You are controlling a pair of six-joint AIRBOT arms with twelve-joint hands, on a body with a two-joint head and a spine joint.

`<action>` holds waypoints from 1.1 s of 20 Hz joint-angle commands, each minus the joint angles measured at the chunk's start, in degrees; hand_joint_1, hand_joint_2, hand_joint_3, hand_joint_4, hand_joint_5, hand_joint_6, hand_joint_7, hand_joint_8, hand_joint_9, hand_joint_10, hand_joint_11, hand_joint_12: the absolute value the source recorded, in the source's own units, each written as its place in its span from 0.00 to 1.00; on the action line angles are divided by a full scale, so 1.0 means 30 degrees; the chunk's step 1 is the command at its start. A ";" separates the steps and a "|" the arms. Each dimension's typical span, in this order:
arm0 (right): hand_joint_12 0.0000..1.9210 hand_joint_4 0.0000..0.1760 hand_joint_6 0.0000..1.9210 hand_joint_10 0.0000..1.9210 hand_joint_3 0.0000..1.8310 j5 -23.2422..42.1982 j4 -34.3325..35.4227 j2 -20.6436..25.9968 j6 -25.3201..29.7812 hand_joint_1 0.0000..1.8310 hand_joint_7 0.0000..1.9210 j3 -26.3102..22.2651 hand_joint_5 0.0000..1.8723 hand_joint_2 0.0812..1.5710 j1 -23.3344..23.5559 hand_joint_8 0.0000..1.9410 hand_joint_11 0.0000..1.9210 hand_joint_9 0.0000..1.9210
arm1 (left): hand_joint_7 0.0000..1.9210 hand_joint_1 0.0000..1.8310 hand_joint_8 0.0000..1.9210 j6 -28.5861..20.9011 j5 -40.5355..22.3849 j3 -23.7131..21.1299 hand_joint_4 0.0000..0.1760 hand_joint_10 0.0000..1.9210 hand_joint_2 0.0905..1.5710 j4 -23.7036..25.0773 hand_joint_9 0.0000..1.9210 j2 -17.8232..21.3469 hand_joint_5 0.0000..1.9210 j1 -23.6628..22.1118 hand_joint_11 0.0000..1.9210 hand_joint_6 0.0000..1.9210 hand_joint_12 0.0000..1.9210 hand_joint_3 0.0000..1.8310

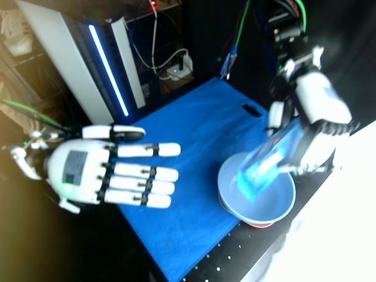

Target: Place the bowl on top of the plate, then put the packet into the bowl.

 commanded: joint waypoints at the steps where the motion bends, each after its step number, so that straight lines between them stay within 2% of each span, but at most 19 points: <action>1: 0.00 0.99 0.00 0.00 0.00 0.2367 0.0464 0.0020 0.0087 0.08 0.00 0.0033 0.02 0.81 0.0138 0.00 0.00 0.00 | 0.43 0.57 0.09 -0.0132 -0.2127 0.0120 0.00 0.04 0.63 -0.0258 0.49 0.0067 0.39 -0.0280 0.27 0.06 0.56 0.00; 2: 0.00 0.95 0.00 0.00 0.01 0.2367 0.0464 0.0020 0.0087 0.08 0.00 0.0033 0.01 0.82 0.0138 0.00 0.00 0.00 | 0.40 0.55 0.03 -0.0132 -0.2127 0.0120 0.00 0.02 0.60 -0.0258 0.46 0.0063 0.36 -0.0261 0.25 0.01 0.53 0.00; 4: 0.00 0.93 0.00 0.00 0.01 0.2367 0.0464 0.0020 0.0087 0.09 0.00 0.0029 0.01 0.82 0.0140 0.00 0.00 0.00 | 0.38 0.54 0.01 -0.0132 -0.2130 0.0111 0.00 0.00 0.60 -0.0258 0.43 0.0040 0.33 -0.0213 0.23 0.00 0.52 0.00; 5: 0.00 0.87 0.00 0.00 0.01 0.2367 0.0466 0.0020 0.0089 0.07 0.00 0.0029 0.01 0.83 0.0140 0.00 0.00 0.00 | 0.32 0.51 0.00 -0.0132 -0.2142 0.0109 0.10 0.00 0.60 -0.0258 0.38 0.0035 0.29 -0.0207 0.19 0.00 0.52 0.00; 6: 0.00 0.90 0.00 0.00 0.00 0.2367 0.0466 0.0020 0.0089 0.06 0.00 0.0029 0.01 0.83 0.0140 0.00 0.00 0.00 | 0.26 0.47 0.00 -0.0132 -0.2216 0.0078 0.29 0.00 0.59 -0.0258 0.30 0.0046 0.23 -0.0207 0.10 0.00 0.52 0.00; 7: 0.00 0.90 0.00 0.00 0.00 0.2367 0.0466 0.0020 0.0089 0.07 0.00 0.0029 0.01 0.83 0.0140 0.00 0.00 0.00 | 0.21 0.46 0.00 -0.0132 -0.2300 0.0021 0.41 0.00 0.59 -0.0255 0.25 0.0092 0.18 -0.0207 0.04 0.00 0.50 0.00; 8: 0.00 0.99 0.00 0.00 0.00 0.2367 0.0466 0.0020 0.0089 0.05 0.00 0.0029 0.00 0.83 0.0140 0.00 0.00 0.00 | 0.11 0.43 0.00 -0.0132 -0.2604 -0.0193 0.88 0.00 0.57 -0.0176 0.13 0.0248 0.09 -0.0173 0.00 0.00 0.38 0.00; 9: 0.00 0.99 0.00 0.00 0.00 0.2367 0.0468 0.0020 0.0089 0.05 0.00 0.0029 0.00 0.83 0.0140 0.00 0.00 0.00 | 0.11 0.43 0.00 -0.0134 -0.2831 -0.0390 0.88 0.00 0.57 -0.0148 0.13 0.0390 0.09 -0.0152 0.00 0.00 0.38 0.00; 10: 0.00 1.00 0.00 0.00 0.00 0.2367 0.0468 0.0020 0.0089 0.04 0.00 0.0023 0.00 0.82 0.0140 0.00 0.00 0.00 | 0.09 0.41 0.00 -0.0134 -0.3217 -0.0720 0.98 0.00 0.57 -0.0100 0.12 0.0638 0.07 -0.0120 0.00 0.00 0.36 0.00; 11: 0.00 1.00 0.00 0.00 0.00 0.2367 0.0474 0.0020 0.0089 0.03 0.00 0.0018 0.00 0.83 0.0140 0.00 0.00 0.00 | 0.07 0.40 0.00 -0.0138 -0.3702 -0.1108 1.00 0.00 0.57 -0.0090 0.11 0.0957 0.05 -0.0041 0.00 0.00 0.33 0.00; 12: 0.00 1.00 0.00 0.00 0.00 0.2367 0.0506 0.0020 0.0091 0.03 0.00 0.0001 0.00 0.83 0.0140 0.00 0.00 0.00 | 0.04 0.41 0.00 -0.0140 -0.4164 -0.1419 1.00 0.01 0.56 -0.0090 0.06 0.1245 0.05 0.0054 0.00 0.00 0.22 0.00; 13: 0.00 1.00 0.00 0.00 0.00 0.2367 0.0535 0.0020 0.0091 0.04 0.00 -0.0028 0.00 0.82 0.0140 0.00 0.00 0.00 | 0.03 0.40 0.00 -0.0144 -0.4701 -0.1822 1.00 0.00 0.56 -0.0090 0.05 0.1681 0.05 0.0211 0.00 0.00 0.18 0.00; 14: 0.00 1.00 0.00 0.00 0.00 0.2367 0.0596 0.0020 0.0091 0.03 0.00 -0.0076 0.00 0.82 0.0140 0.00 0.00 0.00 | 0.00 0.37 0.00 -0.0159 -0.5394 -0.2353 1.00 0.00 0.55 -0.0094 0.00 0.2206 0.04 0.0471 0.00 0.00 0.02 0.00; 17: 0.00 1.00 0.00 0.00 0.00 0.2369 0.0730 0.0028 0.0091 0.02 0.00 -0.0147 0.01 0.82 0.0138 0.00 0.00 0.00 | 0.00 0.33 0.00 -0.0172 -0.7295 -0.3590 1.00 0.00 0.55 -0.0675 0.00 0.3488 0.04 0.1366 0.00 0.00 0.00 0.00; 18: 0.00 1.00 0.00 0.00 0.00 0.2369 0.0758 0.0077 0.0091 0.00 0.00 -0.0185 0.00 0.77 0.0138 0.00 0.00 0.00 | 0.00 0.30 0.00 -0.0172 -0.7864 -0.3929 1.00 0.00 0.55 -0.0879 0.00 0.3845 0.03 0.1655 0.00 0.00 0.00 0.00; 20: 0.00 1.00 0.00 0.00 0.00 0.2371 0.0781 0.0158 0.0091 0.02 0.00 -0.0276 0.00 0.75 0.0136 0.00 0.00 0.00 | 0.00 0.29 0.00 -0.0172 -0.8739 -0.4482 1.00 0.00 0.54 -0.1114 0.00 0.4446 0.02 0.2170 0.00 0.00 0.00 0.00; 21: 0.00 1.00 0.00 0.00 0.00 0.2373 0.0789 0.0280 0.0089 0.06 0.00 -0.0393 0.02 0.71 0.0136 0.00 0.00 0.00 | 0.01 0.35 0.00 -0.0165 -0.9346 -0.4948 0.71 0.00 0.52 -0.1343 0.00 0.5004 0.05 0.2611 0.00 0.01 0.00 0.00; 22: 0.00 1.00 0.00 0.00 0.00 0.2375 0.0797 0.0444 0.0089 0.07 0.00 -0.0590 0.02 0.70 0.0136 0.00 0.00 0.00 | 0.01 0.36 0.00 -0.0008 -1.0177 -0.5594 0.70 0.00 0.52 -0.1819 0.00 0.5625 0.05 0.3246 0.00 0.01 0.00 0.00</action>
